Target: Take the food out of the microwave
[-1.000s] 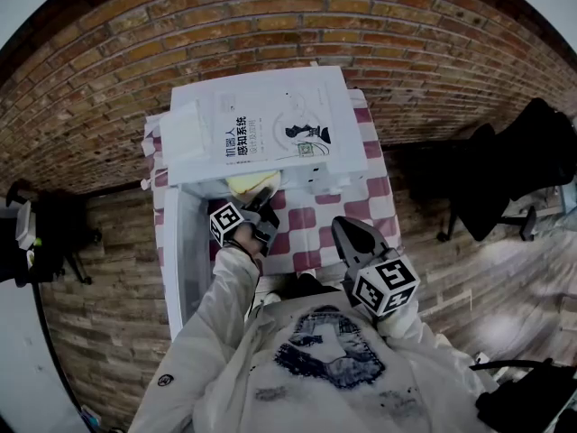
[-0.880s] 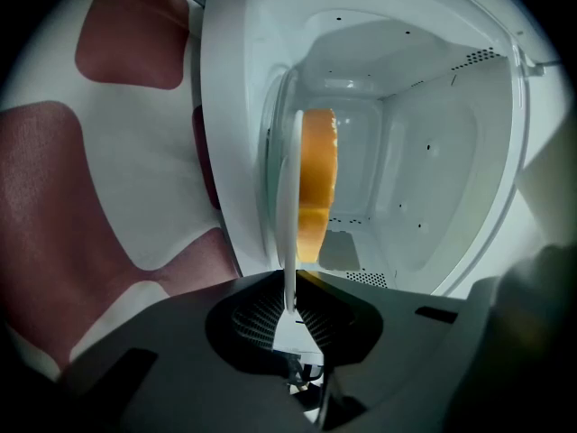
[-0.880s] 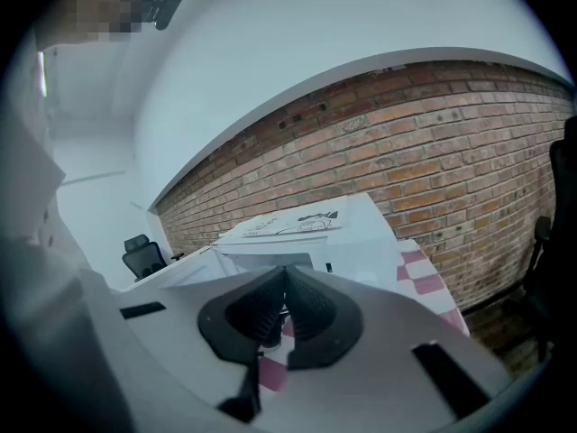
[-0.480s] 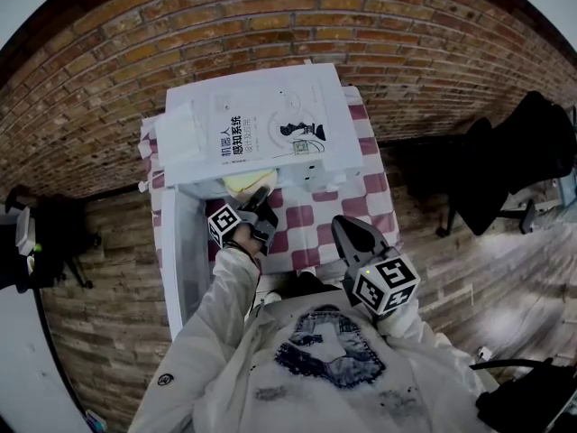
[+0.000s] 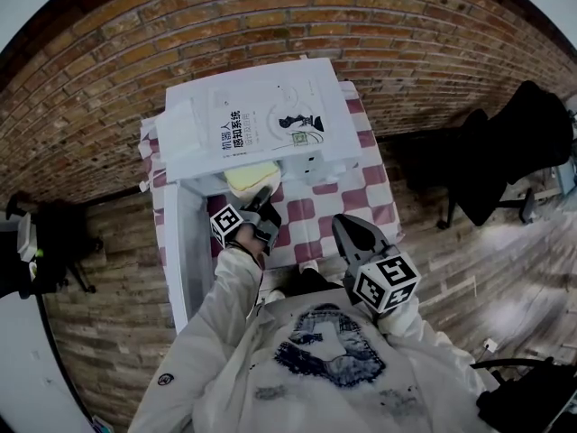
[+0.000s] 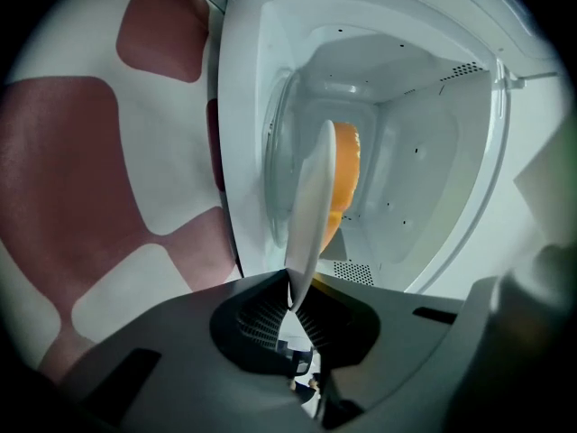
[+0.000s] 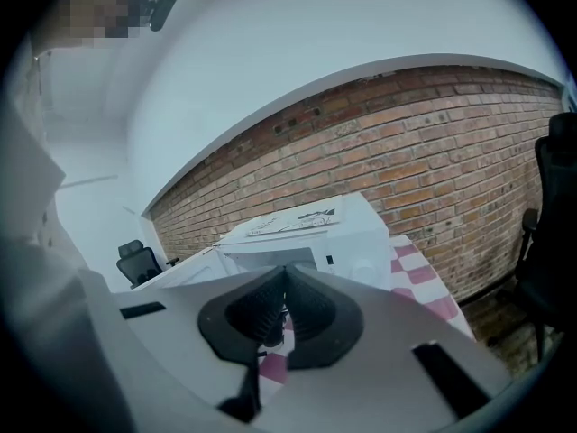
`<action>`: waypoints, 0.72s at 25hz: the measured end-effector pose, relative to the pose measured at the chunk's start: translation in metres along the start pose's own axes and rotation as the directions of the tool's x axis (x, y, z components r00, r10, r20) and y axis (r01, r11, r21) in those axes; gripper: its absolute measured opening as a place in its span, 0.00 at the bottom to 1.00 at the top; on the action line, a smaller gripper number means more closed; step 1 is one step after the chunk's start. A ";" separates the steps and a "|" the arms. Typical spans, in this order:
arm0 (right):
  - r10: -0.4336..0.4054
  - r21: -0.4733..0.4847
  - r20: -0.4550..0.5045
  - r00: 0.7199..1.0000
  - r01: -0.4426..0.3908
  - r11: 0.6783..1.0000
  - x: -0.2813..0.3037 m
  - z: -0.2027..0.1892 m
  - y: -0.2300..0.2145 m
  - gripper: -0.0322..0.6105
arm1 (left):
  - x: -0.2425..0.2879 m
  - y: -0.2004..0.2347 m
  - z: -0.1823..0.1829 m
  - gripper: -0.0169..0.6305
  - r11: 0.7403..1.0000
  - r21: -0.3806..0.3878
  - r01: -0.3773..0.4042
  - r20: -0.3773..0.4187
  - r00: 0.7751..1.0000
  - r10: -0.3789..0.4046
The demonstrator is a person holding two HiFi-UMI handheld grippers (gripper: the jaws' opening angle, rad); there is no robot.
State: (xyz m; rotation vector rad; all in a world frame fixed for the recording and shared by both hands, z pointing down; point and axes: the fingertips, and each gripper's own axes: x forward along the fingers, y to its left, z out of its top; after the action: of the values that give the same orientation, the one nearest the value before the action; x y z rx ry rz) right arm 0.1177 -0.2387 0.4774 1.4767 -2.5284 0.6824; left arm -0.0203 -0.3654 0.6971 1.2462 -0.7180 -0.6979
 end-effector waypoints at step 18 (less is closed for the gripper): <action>-0.035 0.057 0.077 0.996 0.031 0.998 -0.036 -0.026 0.065 0.07 | -0.059 -0.031 -0.046 0.06 0.999 0.022 0.032 -0.108 0.994 -0.029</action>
State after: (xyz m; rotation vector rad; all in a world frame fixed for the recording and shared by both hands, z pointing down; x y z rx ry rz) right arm 0.0780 -0.1720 0.4683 1.5893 -2.5557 0.7090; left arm -0.0212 -0.2970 0.6529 1.3085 -0.6207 -0.6433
